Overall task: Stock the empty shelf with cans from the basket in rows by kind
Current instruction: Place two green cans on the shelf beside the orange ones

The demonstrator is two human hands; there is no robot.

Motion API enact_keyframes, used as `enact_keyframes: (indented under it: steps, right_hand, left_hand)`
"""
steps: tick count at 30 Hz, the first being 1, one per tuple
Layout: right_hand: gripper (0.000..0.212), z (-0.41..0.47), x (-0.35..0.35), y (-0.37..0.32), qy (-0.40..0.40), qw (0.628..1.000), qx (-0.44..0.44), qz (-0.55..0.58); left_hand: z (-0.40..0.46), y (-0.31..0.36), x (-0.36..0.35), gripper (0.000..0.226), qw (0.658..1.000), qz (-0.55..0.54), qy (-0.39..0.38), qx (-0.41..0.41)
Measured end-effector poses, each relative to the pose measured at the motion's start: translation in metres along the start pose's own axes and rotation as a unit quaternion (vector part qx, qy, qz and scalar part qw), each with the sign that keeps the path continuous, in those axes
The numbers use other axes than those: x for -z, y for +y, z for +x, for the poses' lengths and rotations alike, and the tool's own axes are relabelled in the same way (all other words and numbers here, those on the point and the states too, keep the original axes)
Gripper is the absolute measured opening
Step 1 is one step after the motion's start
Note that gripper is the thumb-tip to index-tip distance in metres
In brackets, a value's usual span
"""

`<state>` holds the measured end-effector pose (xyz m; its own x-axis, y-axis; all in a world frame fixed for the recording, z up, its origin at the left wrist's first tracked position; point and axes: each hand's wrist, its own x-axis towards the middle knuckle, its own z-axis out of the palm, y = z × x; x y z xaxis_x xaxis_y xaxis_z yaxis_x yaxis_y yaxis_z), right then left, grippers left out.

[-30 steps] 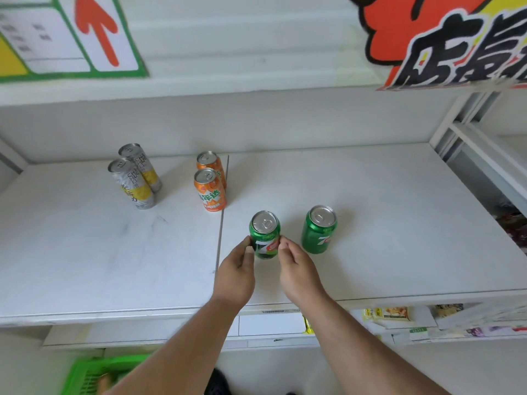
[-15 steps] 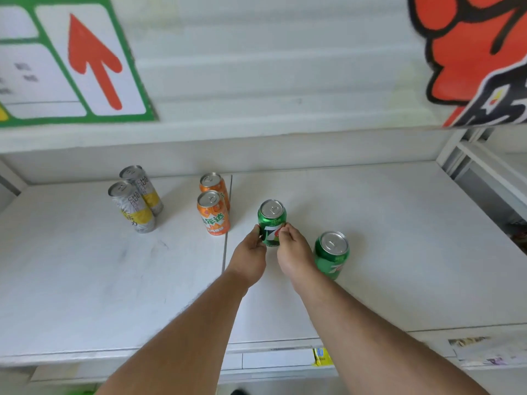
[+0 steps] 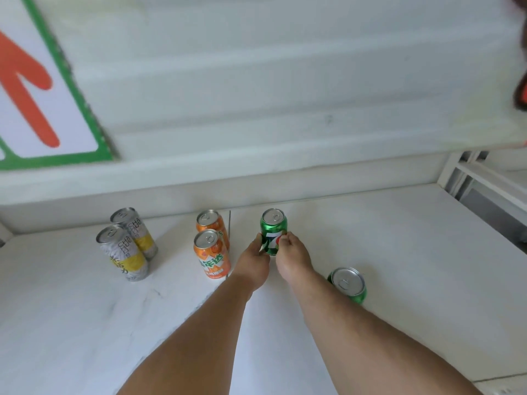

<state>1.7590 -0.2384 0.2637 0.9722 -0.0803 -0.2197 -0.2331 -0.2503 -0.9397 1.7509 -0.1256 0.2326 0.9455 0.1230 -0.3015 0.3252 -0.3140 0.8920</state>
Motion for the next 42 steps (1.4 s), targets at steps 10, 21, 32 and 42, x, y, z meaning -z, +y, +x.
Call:
enact_keyframes:
  steps: [10, 21, 32, 42]
  right_hand:
    - [0.045, -0.119, 0.046, 0.012, -0.062, 0.998, 0.009, 0.019]
    - [0.02, -0.162, 0.14, 0.065, 0.199, 0.976, -0.023, 0.092]
    - [0.032, -0.154, 0.122, 0.068, 0.039, 0.997, -0.053, 0.035]
    - [0.053, -0.114, 0.098, 0.05, -0.109, 0.993, -0.047, 0.013]
  left_hand:
    - [-0.121, -0.001, -0.018, 0.06, 0.999, -0.047, -0.008, 0.024]
    - [-0.159, 0.015, -0.061, 0.051, 0.998, -0.04, -0.044, -0.013]
    - [-0.133, 0.051, -0.083, 0.073, 0.989, 0.043, -0.124, -0.061]
    - [-0.181, -0.018, -0.048, 0.062, 0.998, -0.031, -0.004, -0.059]
